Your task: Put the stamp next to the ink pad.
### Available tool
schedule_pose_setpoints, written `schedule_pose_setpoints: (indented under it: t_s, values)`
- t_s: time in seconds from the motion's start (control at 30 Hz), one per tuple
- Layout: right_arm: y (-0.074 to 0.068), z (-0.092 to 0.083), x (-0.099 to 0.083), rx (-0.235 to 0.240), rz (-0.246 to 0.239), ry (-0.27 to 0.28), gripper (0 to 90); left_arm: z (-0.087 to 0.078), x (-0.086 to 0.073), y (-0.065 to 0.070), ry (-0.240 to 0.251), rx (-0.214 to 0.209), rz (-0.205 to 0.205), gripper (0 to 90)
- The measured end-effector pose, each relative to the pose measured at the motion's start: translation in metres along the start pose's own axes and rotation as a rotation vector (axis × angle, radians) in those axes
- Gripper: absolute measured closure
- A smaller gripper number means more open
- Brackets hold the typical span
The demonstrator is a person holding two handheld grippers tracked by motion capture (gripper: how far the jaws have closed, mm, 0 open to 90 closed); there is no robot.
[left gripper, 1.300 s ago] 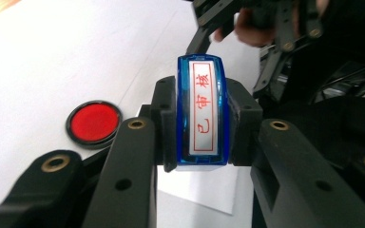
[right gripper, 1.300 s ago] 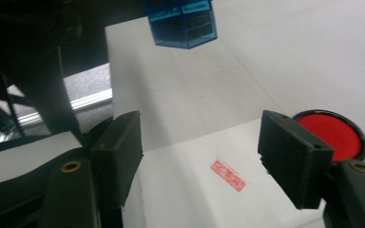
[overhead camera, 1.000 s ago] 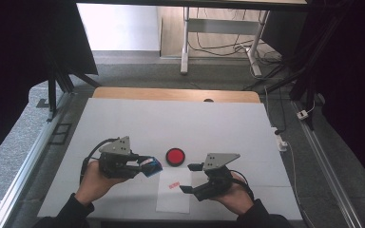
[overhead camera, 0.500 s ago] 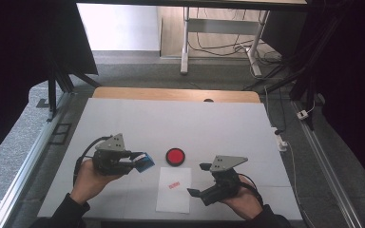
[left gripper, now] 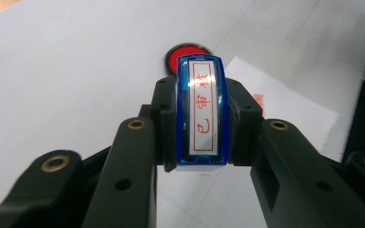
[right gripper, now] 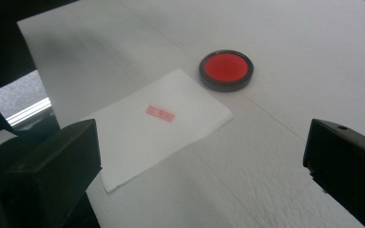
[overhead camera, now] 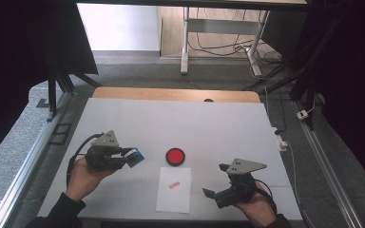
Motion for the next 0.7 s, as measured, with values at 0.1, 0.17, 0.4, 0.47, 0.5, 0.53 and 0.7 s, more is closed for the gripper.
schedule_pose_setpoints:
  t_s: [0.1,0.17,0.4,0.47,0.5,0.53,0.7]
  values:
    - [0.004,-0.004,-0.006,-0.02,0.005,-0.008,0.0,0.002,-0.005,-0.008,-0.009,0.021,-0.021,69.6]
    - [0.006,-0.007,-0.009,-0.033,0.011,-0.013,0.0,0.003,-0.008,-0.014,-0.012,0.033,-0.035,69.6]
    - [0.012,-0.014,-0.02,-0.067,0.019,-0.03,0.0,0.012,-0.016,-0.029,-0.029,0.073,-0.069,69.5]
    - [0.014,-0.016,-0.022,-0.078,0.026,-0.031,0.0,0.016,-0.019,-0.033,-0.04,0.08,-0.078,69.5]
    - [0.014,-0.017,-0.023,-0.079,0.03,-0.031,0.0,0.018,-0.02,-0.035,-0.043,0.085,-0.084,69.5]
    - [0.015,-0.018,-0.023,-0.084,0.034,-0.03,0.0,0.02,-0.021,-0.036,-0.048,0.091,-0.088,69.5]
    - [0.017,-0.022,-0.026,-0.097,0.035,-0.033,0.0,0.031,-0.026,-0.043,-0.075,0.105,-0.094,69.5]
Point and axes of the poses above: each handheld gripper's, and its own axes: z roughly forward along the jaws, x roughly out of its top, y roughly to its right, the point moved 9 cm from there along z, roughly forward along the jaws, and after that the axes turned 5 degrees about -x, right-handed, at the moved point
